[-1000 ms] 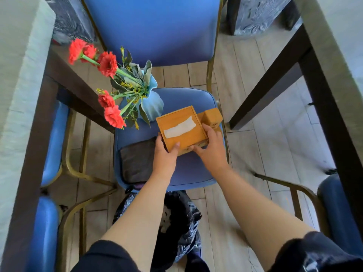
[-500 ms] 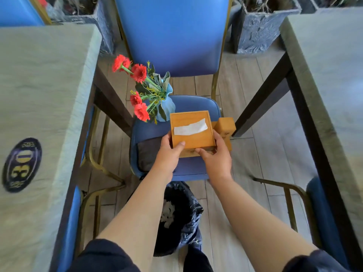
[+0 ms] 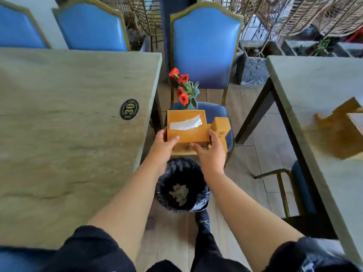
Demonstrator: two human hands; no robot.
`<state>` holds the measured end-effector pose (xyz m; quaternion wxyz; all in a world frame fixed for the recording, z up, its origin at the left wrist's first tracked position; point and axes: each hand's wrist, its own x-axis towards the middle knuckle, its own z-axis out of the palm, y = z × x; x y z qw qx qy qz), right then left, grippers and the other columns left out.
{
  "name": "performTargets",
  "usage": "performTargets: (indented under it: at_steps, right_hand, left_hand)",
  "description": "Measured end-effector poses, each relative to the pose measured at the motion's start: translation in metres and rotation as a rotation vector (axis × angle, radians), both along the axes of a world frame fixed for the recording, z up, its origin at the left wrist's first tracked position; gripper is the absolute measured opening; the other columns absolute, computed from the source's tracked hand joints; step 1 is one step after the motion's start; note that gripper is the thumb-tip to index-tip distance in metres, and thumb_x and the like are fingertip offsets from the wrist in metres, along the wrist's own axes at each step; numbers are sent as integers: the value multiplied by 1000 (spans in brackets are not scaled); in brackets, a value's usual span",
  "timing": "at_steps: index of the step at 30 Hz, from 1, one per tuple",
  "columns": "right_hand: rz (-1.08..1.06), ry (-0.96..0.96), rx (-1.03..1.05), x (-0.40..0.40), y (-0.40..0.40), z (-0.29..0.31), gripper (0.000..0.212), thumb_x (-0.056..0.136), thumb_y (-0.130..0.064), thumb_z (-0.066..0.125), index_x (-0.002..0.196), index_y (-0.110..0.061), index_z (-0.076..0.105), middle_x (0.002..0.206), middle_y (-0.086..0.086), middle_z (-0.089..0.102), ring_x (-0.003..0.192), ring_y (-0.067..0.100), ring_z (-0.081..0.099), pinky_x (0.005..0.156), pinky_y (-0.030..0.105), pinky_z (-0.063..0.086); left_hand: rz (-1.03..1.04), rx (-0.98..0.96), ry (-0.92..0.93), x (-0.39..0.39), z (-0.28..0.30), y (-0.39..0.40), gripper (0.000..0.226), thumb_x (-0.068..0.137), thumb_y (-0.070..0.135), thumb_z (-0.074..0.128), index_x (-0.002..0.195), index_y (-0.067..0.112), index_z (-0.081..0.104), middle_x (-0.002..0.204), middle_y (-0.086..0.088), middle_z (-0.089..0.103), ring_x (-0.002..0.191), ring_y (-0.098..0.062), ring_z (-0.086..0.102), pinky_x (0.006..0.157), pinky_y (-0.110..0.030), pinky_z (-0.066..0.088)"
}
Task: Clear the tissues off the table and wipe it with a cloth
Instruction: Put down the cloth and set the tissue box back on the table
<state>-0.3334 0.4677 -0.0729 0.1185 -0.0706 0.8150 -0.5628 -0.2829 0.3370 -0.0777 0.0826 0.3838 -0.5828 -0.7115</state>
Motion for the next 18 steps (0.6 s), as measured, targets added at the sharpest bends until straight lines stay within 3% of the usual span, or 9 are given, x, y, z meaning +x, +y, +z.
performTargets:
  at_steps: [5,9,18]
  right_hand:
    - [85,32,-78,92,-22,39,74,77,-25,79,141,-19,43,132,-2,56,120,14,52,102,30,43]
    - [157,49,-128,149,-51,57,75,75,-25,81,140,-20,43,133,-3,55,120,15,53,103,39,46]
    - [206,49,-176,216,-140,68,75,77,-27,79,142,-22,43,135,-4,56,121,13,55,101,38,48]
  left_hand:
    - [64,-45,53,105,45,-18,49,94,23,59,139,25,40,130,1,57,114,-19,55,85,-32,44]
    - [113,-89,75,173,66,-45,58,90,29,62,142,26,39,132,0,56,119,-23,54,106,-50,41]
    - [174,-69,133,248,82,-137,54,91,21,62,141,23,41,130,0,60,118,-21,57,106,-48,41]
